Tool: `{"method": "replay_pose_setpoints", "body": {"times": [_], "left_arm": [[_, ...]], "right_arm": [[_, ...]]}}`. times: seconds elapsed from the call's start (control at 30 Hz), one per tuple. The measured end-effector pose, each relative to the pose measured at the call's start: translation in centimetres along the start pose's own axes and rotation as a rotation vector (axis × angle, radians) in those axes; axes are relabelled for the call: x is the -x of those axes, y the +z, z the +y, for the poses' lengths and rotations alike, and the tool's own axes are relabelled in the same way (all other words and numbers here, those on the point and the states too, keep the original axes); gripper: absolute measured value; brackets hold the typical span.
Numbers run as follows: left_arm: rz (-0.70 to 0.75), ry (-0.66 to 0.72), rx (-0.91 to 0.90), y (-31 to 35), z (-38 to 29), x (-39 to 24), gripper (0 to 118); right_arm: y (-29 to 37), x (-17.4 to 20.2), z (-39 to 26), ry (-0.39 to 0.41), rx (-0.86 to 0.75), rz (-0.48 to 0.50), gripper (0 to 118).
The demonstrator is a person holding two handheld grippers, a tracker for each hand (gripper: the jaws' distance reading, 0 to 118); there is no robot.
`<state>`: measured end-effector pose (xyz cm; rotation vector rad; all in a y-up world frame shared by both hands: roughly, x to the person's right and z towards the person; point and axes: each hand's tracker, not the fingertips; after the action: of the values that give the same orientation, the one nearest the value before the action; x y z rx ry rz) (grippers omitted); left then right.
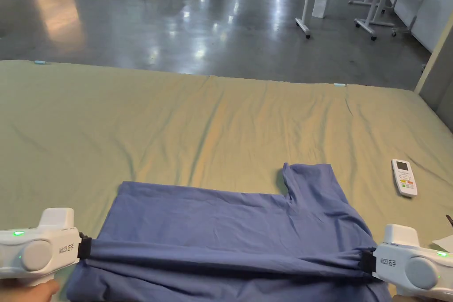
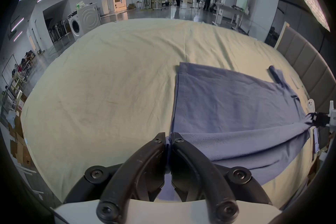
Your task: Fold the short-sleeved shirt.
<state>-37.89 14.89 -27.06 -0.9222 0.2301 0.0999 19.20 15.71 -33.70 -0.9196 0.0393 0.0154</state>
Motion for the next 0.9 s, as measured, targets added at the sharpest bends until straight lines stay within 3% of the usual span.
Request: {"method": "replay_pose_setpoints", "body": {"times": [0.27,0.33,0.4,0.5,0.6,0.8,0.83,0.87,0.9], "left_arm": [[-0.006,0.004,0.042,-2.3,0.1,-0.8,7],[-0.004,-0.005,0.013,-1.2,-0.1,-1.1,24],[0.000,-0.019,-0.031,0.2,-0.1,-1.4,29],[-0.048,0.001,-0.134,2.9,-0.1,-2.1,66],[-0.066,-0.017,-0.253,5.5,-0.3,-3.6,67],[-0.061,-0.043,-0.514,11.6,-1.2,-7.7,65],[-0.057,-0.055,-0.554,12.4,-1.5,-8.2,65],[-0.040,-0.060,-0.591,13.1,-1.7,-8.5,63],[-0.034,-0.068,-0.618,14.0,-2.0,-8.9,57]], "right_arm": [[-2.6,0.2,-0.3,0.013,0.038,-0.023,11],[-1.5,0.2,-0.4,0.025,-0.004,-0.025,34],[0.2,0.6,-0.4,0.031,-0.090,-0.025,38],[3.3,1.4,-0.2,0.036,-0.240,-0.001,59],[5.7,2.8,-0.6,0.055,-0.427,0.003,77],[11.3,7.0,-2.2,0.061,-0.733,0.000,76],[12.2,7.6,-2.5,0.065,-0.773,-0.004,71],[13.1,8.0,-2.7,0.070,-0.798,-0.004,60],[13.6,8.4,-3.1,0.056,-0.795,-0.001,38]]}}
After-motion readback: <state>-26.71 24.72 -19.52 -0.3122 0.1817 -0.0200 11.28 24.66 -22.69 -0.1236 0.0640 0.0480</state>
